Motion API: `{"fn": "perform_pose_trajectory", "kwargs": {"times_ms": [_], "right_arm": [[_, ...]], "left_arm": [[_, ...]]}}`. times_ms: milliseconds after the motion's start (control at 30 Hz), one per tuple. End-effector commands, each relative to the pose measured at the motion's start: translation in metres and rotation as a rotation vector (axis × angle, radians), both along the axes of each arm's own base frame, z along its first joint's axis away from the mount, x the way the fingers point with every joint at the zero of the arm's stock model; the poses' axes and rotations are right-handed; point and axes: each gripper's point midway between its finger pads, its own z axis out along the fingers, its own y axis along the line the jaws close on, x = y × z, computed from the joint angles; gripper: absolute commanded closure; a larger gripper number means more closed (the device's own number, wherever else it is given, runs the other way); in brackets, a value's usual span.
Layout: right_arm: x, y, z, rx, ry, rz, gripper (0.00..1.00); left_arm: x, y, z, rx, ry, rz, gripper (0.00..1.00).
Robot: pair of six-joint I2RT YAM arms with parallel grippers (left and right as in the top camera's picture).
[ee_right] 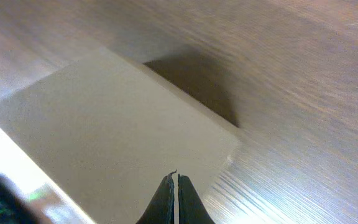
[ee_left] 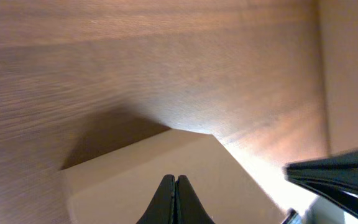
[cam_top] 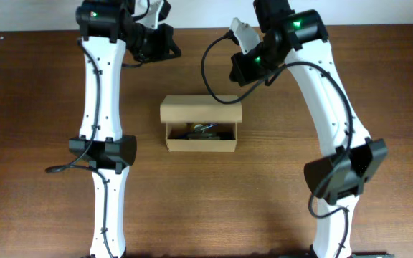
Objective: Pack container
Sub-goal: 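Press the lid down onto the box with both grippers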
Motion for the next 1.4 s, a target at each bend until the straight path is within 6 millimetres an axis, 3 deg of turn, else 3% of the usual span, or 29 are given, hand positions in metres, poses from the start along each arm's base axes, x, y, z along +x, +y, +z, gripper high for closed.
{"fn": "perform_pose_trajectory", "kwargs": {"times_ms": [0, 200, 333, 500, 700, 900, 1033, 1133, 1367], "right_arm": [[-0.003, -0.021, 0.029, -0.143, -0.121, -0.064, 0.96], [-0.017, -0.036, 0.054, -0.249, -0.184, -0.145, 0.96], [-0.039, -0.043, 0.055, -0.327, -0.151, -0.149, 0.96], [-0.066, -0.042, 0.061, -0.339, -0.106, -0.137, 0.96], [-0.096, -0.031, 0.064, -0.350, -0.093, -0.074, 0.96], [-0.098, -0.012, 0.022, -0.379, -0.042, -0.011, 0.96], [-0.096, 0.004, -0.015, -0.313, 0.021, 0.020, 0.96], [-0.100, 0.013, -0.042, -0.245, 0.089, 0.034, 0.96], [-0.100, 0.013, -0.083, -0.241, 0.131, 0.035, 0.96]], "left_arm": [[-0.005, 0.022, 0.035, 0.108, -0.090, 0.101, 0.98], [-0.013, 0.030, 0.050, 0.213, -0.135, 0.138, 0.99], [-0.026, 0.034, 0.050, 0.352, -0.139, 0.153, 0.99], [-0.052, 0.035, 0.058, 0.521, -0.166, 0.114, 0.98], [-0.082, 0.040, 0.060, 0.592, -0.138, 0.069, 0.99], [-0.102, 0.050, 0.016, 0.646, 0.020, 0.006, 0.98], [-0.101, 0.033, -0.016, 0.538, 0.068, -0.108, 0.98], [-0.099, 0.035, -0.049, 0.537, 0.112, -0.121, 0.98], [-0.107, 0.031, -0.104, 0.513, 0.193, -0.147, 0.98]]}}
